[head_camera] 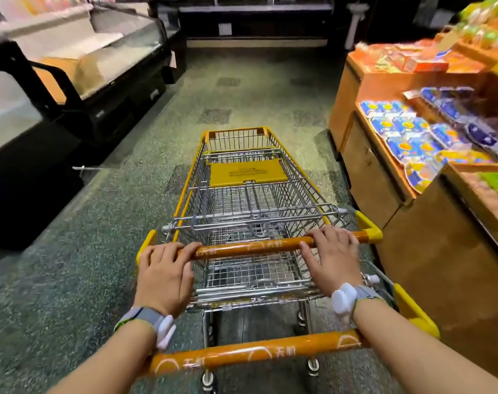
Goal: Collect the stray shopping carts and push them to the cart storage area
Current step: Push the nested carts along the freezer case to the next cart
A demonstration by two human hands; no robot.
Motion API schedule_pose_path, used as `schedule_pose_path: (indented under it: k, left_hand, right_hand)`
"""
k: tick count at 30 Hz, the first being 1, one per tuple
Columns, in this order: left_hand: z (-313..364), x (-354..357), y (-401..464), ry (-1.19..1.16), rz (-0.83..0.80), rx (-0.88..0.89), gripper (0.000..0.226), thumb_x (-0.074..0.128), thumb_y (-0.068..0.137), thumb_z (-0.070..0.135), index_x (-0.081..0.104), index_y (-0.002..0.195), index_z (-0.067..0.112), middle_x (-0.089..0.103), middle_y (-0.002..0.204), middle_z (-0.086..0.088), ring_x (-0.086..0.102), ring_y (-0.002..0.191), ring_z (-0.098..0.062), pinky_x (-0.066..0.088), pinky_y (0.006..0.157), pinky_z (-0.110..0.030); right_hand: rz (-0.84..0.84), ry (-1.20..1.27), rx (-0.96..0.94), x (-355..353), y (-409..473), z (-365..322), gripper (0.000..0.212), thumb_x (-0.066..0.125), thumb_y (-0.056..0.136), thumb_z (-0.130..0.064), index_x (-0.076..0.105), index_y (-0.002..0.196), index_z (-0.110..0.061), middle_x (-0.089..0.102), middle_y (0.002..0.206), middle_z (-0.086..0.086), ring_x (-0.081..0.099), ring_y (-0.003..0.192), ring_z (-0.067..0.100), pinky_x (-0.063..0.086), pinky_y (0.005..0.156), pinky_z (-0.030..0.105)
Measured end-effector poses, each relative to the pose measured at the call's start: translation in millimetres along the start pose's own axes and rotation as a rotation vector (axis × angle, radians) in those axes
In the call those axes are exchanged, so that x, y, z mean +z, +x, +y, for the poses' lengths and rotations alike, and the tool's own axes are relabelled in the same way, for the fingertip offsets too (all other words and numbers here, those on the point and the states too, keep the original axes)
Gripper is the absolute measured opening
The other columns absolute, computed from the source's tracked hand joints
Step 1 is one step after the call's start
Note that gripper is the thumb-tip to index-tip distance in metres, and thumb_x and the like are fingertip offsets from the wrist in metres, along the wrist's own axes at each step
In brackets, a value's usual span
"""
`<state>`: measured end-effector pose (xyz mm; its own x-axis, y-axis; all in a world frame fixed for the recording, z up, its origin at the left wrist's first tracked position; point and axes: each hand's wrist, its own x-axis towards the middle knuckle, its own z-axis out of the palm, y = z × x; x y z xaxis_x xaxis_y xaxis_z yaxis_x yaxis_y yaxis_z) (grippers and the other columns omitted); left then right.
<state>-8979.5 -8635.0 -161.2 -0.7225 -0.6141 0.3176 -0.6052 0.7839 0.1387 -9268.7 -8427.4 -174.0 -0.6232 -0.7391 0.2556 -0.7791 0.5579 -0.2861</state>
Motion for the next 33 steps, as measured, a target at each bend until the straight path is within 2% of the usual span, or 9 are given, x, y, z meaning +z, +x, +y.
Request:
schedule_pose_path:
  k: [6, 7, 13, 20, 26, 27, 29, 33]
  left_hand:
    - [-18, 47, 143, -0.004, -0.047, -0.048, 0.049, 0.033, 0.094, 0.033, 0.059, 0.136, 0.030, 0.057, 0.110, 0.000, 0.054, 0.107, -0.028, 0.034, 0.101, -0.052]
    - [-19, 51, 150, 0.020, -0.007, -0.022, 0.049, 0.034, 0.094, 0.033, 0.058, 0.136, 0.029, 0.057, 0.110, 0.000, 0.054, 0.106, -0.028, 0.034, 0.100, -0.052]
    - [-33, 97, 301, -0.004, -0.029, -0.055, 0.050, 0.033, 0.094, 0.033, 0.059, 0.136, 0.028, 0.057, 0.109, 0.000, 0.055, 0.103, -0.028, 0.035, 0.099, -0.051]
    - [-51, 134, 419, -0.007, 0.000, -0.042, 0.050, 0.031, 0.095, 0.033, 0.059, 0.135, 0.027, 0.057, 0.110, 0.000, 0.055, 0.104, -0.029, 0.035, 0.099, -0.052]
    - [-77, 177, 562, -0.026, 0.008, -0.028, 0.048, 0.033, 0.095, 0.032, 0.062, 0.133, 0.025, 0.058, 0.108, 0.000, 0.054, 0.103, -0.027, 0.037, 0.097, -0.051]
    - [-79, 179, 570, -0.025, 0.055, -0.005, 0.048, 0.033, 0.096, 0.032, 0.061, 0.133, 0.026, 0.058, 0.107, 0.000, 0.054, 0.104, -0.027, 0.037, 0.098, -0.051]
    - [-99, 203, 644, -0.050, -0.006, -0.026, 0.048, 0.032, 0.096, 0.033, 0.061, 0.134, 0.027, 0.057, 0.108, 0.001, 0.054, 0.105, -0.026, 0.036, 0.098, -0.050]
    - [-115, 226, 708, -0.035, -0.001, -0.003, 0.047, 0.037, 0.093, 0.032, 0.061, 0.134, 0.029, 0.057, 0.109, 0.002, 0.057, 0.107, -0.025, 0.037, 0.099, -0.050]
  right_hand:
    - [0.054, -0.010, -0.029, 40, 154, 28, 0.034, 0.040, 0.098, -0.053, 0.060, 0.113, -0.030, 0.052, 0.111, -0.007, 0.045, 0.114, 0.021, 0.021, 0.110, 0.045]
    - [0.072, -0.007, -0.048, 43, 159, 29, 0.034, 0.040, 0.098, -0.053, 0.060, 0.113, -0.030, 0.053, 0.111, -0.006, 0.046, 0.113, 0.022, 0.021, 0.109, 0.045]
    - [0.029, -0.025, -0.045, 78, 322, 58, 0.036, 0.038, 0.098, -0.053, 0.059, 0.116, -0.030, 0.054, 0.114, -0.005, 0.048, 0.115, 0.023, 0.021, 0.109, 0.045]
    - [0.095, -0.005, -0.072, 104, 442, 75, 0.035, 0.039, 0.098, -0.052, 0.061, 0.114, -0.029, 0.057, 0.113, -0.004, 0.049, 0.115, 0.024, 0.024, 0.107, 0.045]
    - [0.102, -0.007, -0.058, 142, 589, 93, 0.036, 0.040, 0.096, -0.052, 0.061, 0.114, -0.030, 0.056, 0.110, -0.005, 0.049, 0.113, 0.024, 0.025, 0.105, 0.045]
    - [0.108, -0.002, -0.059, 142, 594, 93, 0.037, 0.039, 0.096, -0.053, 0.062, 0.114, -0.030, 0.056, 0.110, -0.005, 0.049, 0.114, 0.024, 0.024, 0.105, 0.044]
    - [0.078, -0.005, -0.032, 163, 671, 97, 0.038, 0.038, 0.096, -0.054, 0.061, 0.114, -0.030, 0.055, 0.111, -0.006, 0.048, 0.115, 0.024, 0.024, 0.105, 0.044]
    - [0.123, -0.018, -0.050, 179, 731, 102, 0.038, 0.038, 0.096, -0.054, 0.062, 0.111, -0.028, 0.054, 0.106, -0.006, 0.049, 0.110, 0.023, 0.029, 0.104, 0.047]
